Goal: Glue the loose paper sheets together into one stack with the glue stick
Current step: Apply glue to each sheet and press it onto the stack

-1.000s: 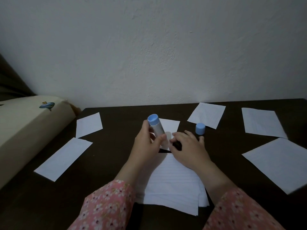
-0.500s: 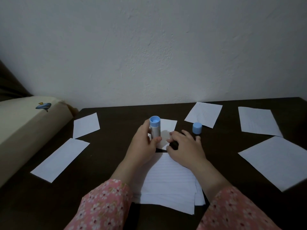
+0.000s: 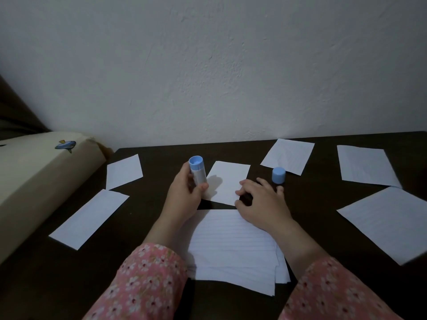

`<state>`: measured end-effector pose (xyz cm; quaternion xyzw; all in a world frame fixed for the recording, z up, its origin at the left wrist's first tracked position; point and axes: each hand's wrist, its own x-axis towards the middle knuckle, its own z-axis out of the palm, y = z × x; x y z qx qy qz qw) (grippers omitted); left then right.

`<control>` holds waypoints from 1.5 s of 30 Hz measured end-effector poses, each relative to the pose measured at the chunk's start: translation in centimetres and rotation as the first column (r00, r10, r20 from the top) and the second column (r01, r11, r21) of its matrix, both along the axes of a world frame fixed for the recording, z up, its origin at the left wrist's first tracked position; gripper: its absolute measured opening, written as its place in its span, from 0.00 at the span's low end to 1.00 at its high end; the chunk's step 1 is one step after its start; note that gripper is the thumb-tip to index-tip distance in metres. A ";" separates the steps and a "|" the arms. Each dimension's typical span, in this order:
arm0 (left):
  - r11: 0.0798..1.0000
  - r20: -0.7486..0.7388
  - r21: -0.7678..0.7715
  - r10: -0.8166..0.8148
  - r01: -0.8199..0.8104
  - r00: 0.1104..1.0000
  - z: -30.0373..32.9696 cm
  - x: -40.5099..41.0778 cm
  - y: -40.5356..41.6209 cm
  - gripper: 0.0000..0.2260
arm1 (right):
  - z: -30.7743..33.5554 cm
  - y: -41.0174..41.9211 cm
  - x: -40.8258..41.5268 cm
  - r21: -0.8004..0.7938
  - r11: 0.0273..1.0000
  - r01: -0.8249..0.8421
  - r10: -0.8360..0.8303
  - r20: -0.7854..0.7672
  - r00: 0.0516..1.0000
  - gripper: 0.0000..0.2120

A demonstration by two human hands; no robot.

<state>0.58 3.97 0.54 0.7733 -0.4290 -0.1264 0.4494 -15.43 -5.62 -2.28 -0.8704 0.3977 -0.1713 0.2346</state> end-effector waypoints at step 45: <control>0.921 -0.427 -0.284 0.125 -0.265 0.896 0.6 -0.9 1.2 0.22 | -0.1 -0.4 0.9 -0.263 0.939 0.222 -0.277 -0.196 0.941 0.24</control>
